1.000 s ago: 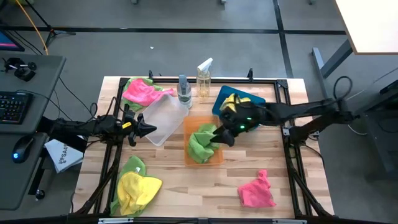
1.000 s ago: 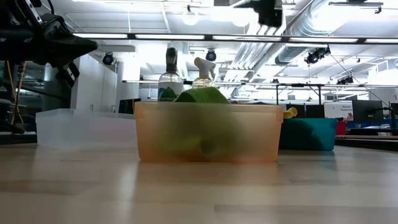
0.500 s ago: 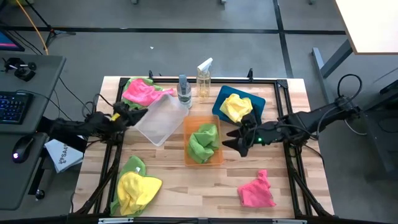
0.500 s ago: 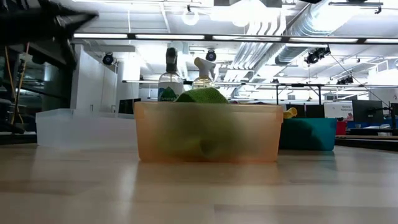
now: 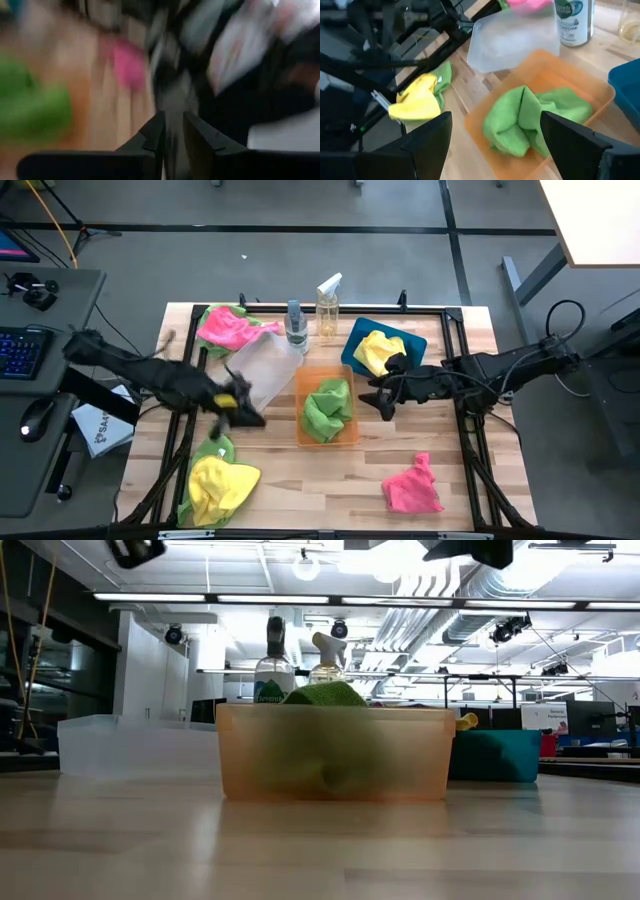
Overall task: Sort microfiber towel by color & place in baskets
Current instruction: Put the yellow microfiber towel into the blue bin
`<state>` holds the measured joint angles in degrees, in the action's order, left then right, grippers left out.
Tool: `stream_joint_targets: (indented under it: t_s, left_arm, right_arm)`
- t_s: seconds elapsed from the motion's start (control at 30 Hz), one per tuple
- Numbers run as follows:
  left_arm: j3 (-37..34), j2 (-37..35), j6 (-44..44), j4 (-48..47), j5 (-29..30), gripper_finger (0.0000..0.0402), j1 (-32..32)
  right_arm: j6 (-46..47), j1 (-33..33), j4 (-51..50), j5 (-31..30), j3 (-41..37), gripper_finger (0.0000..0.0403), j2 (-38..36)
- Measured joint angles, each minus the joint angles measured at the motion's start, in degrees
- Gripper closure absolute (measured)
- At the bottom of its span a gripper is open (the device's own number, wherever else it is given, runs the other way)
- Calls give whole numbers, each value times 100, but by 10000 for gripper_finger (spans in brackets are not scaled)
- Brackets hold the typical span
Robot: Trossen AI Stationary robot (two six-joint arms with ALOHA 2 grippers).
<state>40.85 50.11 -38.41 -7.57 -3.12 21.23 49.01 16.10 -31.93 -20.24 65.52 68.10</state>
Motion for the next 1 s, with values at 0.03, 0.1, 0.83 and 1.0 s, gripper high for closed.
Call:
stream_joint_targets:
  t_s: [0.03, 0.1, 0.83, 1.0]
  left_arm:
    - [291, 362, -10, -501, -130, 338, 194]
    - [784, 995, -141, -1283, -321, 329, 615]
    - [1393, 3147, -3785, -2074, 151, 306, 3597]
    - [1393, 3155, -3487, -1972, 158, 306, 3670]
  right_arm:
    - [0, 0, -60, 77, 0, 103, 0]
    - [0, 1, -226, 164, 0, 103, 0]
    - [98, 319, -1266, 55, 0, 103, 0]
    - [92, 319, -1282, 30, 0, 103, 0]
